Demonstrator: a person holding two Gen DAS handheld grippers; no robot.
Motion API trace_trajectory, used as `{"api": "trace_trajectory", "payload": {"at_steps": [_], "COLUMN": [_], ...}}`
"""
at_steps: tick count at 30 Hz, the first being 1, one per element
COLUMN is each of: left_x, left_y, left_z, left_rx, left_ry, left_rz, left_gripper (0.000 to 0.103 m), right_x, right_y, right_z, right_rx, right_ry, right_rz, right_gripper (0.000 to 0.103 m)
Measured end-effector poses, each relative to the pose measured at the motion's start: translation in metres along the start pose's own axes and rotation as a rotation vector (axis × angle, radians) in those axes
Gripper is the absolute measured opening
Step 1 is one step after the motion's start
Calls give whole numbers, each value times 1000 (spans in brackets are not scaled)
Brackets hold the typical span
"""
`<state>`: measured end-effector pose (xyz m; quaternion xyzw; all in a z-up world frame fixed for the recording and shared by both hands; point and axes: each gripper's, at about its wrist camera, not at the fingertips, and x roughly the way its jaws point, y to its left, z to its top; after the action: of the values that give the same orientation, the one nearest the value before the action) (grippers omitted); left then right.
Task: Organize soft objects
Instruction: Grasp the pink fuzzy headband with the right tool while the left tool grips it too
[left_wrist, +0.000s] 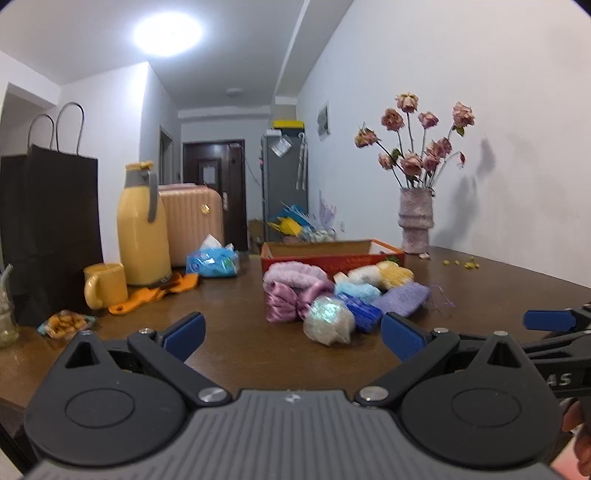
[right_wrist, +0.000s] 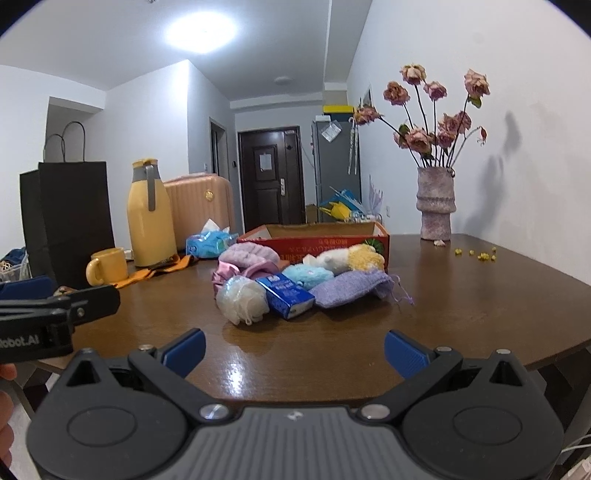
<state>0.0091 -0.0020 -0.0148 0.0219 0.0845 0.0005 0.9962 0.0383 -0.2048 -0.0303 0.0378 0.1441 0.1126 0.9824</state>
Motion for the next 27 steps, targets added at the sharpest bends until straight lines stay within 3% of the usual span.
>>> {"api": "trace_trajectory", "payload": {"at_steps": [3,4,5,7,11,13,16,20,24,27], "left_x": [18,31,42,65,108,127,152,185,205,217], "left_y": [2,4,6,12,9,6,2,-5,-9,-9], "left_z": [2,4,7,12,17,14,8,1,-4,-7], "left_rx": [12,14,6,-28,-26,-18,-21,-2,14,18], "left_ry": [-56,-45,-26,-7,54,88,148,234,258,295], "left_rz": [42,53,52,-21,-78,-101,-145,-194,-210,-226], "left_gripper": [103,103,103,103,100,91,86,86,86,70], "right_x": [12,21,32,57,102,122,145,168,187,197], "right_y": [-5,-7,-11,-16,-20,-24,-29,-36,-44,-47], "right_z": [3,6,11,19,33,36,41,48,49,48], "right_rx": [-15,-18,-25,-44,-49,-41,-40,-50,-31,-7], "right_ry": [-106,-104,-77,-23,53,85,99,105,130,141], "right_rz": [-16,-15,4,52,15,37,55,69,63,68], "right_gripper": [103,103,103,103,101,92,88,82,79,78]}}
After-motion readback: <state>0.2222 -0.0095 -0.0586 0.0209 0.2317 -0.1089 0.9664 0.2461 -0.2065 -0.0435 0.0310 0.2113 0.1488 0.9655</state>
